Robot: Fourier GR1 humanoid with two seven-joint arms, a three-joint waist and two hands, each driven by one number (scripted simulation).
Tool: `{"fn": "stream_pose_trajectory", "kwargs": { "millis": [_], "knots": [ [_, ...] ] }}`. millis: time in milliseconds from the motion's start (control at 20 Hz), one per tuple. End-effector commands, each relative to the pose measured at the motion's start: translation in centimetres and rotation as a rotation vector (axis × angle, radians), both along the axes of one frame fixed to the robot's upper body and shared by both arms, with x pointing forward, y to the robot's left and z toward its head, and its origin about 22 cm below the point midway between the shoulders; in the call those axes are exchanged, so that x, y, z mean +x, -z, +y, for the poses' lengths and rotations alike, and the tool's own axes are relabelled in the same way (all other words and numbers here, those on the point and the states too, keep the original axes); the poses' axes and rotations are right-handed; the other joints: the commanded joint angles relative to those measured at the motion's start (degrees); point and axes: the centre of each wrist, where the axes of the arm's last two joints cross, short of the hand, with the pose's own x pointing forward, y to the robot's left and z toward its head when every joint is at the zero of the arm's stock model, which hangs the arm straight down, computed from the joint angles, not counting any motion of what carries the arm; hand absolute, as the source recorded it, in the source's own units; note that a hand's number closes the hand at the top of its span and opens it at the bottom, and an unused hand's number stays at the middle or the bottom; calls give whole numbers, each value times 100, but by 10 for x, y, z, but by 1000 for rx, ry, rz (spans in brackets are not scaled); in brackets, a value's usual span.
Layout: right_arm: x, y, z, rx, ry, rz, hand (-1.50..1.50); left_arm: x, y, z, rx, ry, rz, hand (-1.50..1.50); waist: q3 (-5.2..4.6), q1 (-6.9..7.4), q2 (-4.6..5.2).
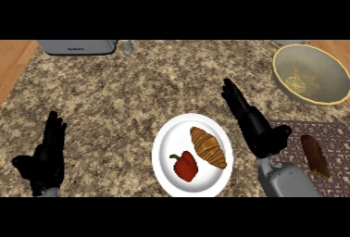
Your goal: Pick the croissant from the plate and place it in the bowl
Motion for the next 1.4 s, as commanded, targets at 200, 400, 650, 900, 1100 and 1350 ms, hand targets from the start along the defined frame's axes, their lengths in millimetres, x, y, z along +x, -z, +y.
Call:
{"fn": "stream_pose_trajectory", "kwargs": {
  "millis": [200, 400, 650, 900, 1100, 1350],
  "knots": [
    [-5, -33, -17, -428, -113, -274, 150, 25, -26, -52, -126, 418, -25, 0, -36, -182, 63],
    [-12, -9, -45, -494, 357, -264, -150, 21, -29, -77, -227, 538, 12, 0, -18, -368, 44],
    [-67, 6, 1, -626, 7, -475, -150, 44, -41, -67, -243, 619, 31, 0, -21, -66, 97],
    [-80, 2, 3, -1012, 57, -458, -150, 34, -39, -65, -257, 617, 29, 0, -50, -34, 52],
    [-79, -28, 10, -1235, 144, -347, -150, 49, -49, -66, -245, 591, 26, 0, -48, -87, 67],
    [-91, -52, 66, -1367, 114, -152, -150, 46, -45, -70, -239, 626, 17, 0, -40, 61, 88]
  ]
}}
